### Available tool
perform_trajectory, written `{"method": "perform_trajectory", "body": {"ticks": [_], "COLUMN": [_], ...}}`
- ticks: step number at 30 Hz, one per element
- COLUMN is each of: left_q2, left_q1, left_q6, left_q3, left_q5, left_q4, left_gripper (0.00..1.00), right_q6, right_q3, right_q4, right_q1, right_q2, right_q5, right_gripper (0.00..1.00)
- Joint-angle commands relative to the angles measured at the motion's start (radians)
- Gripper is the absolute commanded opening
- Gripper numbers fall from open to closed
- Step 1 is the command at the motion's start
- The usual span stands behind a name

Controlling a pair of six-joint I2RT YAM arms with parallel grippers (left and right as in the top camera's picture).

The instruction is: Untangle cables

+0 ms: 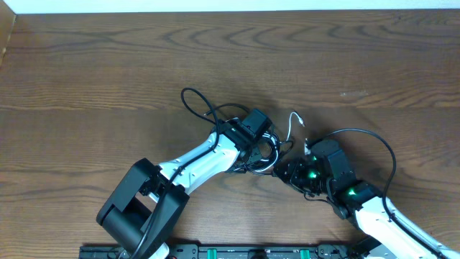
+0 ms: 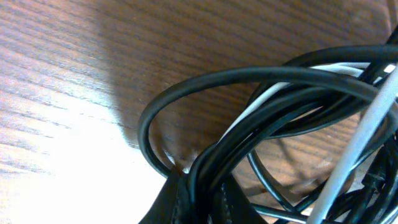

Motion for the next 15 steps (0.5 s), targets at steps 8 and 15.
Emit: {"method": "perform_trajectory", "body": {"ticks": [8, 15], "left_q2": [0.013, 0.013], "left_q1": [-0.002, -0.002], "left_q6": [-0.056, -0.056], "left_q3": [0.013, 0.013], "left_q5": [-0.048, -0.048], "left_q4": [-0.003, -0.003], "left_gripper": [0.08, 0.08], "right_q6": [0.045, 0.105], "right_q3": [0.003, 0.003], "right_q4": [0.148, 0.247], "right_q1": [0.006, 0.007], "right_q2": [0.133, 0.220], "right_q5": [0.096, 0.055], "right_gripper": [0.19, 0.15]}}
